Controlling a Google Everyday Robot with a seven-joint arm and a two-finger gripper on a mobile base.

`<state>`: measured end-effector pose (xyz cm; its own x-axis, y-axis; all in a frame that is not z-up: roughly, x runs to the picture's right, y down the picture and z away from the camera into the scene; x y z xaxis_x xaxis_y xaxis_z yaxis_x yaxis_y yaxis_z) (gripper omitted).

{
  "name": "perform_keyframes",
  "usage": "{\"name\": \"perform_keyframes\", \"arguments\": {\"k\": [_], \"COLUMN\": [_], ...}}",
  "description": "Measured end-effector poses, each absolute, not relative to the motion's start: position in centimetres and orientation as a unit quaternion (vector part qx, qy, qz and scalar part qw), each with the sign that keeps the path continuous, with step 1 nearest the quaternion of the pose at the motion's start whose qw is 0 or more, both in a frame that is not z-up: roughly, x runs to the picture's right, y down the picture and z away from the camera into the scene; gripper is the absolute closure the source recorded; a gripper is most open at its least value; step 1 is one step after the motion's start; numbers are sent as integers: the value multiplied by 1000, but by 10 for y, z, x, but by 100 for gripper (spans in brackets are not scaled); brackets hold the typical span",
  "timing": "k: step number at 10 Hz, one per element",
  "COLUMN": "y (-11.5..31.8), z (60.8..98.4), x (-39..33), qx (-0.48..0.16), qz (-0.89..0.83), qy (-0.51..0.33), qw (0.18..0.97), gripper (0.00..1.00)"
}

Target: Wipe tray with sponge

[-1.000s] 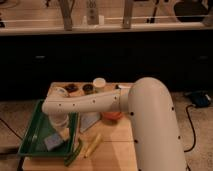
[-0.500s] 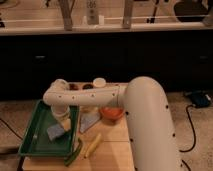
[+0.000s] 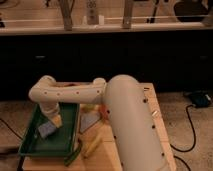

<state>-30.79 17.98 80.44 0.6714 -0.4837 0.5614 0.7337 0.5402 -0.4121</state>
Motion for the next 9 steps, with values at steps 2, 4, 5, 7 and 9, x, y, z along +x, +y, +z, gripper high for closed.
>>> {"name": "perform_keyframes", "arguments": {"k": [2, 4, 5, 7, 9], "y": [193, 216, 224, 236, 240], "z": [799, 789, 787, 783, 779], "x": [-318, -312, -304, -275, -244], "qx": [-323, -327, -328, -331, -332], "qz": [-379, -390, -390, -382, -367], "qy": [-199, -205, -207, -208, -204], "qw": [844, 836, 835, 837, 845], "gripper": [97, 97, 97, 97, 97]}}
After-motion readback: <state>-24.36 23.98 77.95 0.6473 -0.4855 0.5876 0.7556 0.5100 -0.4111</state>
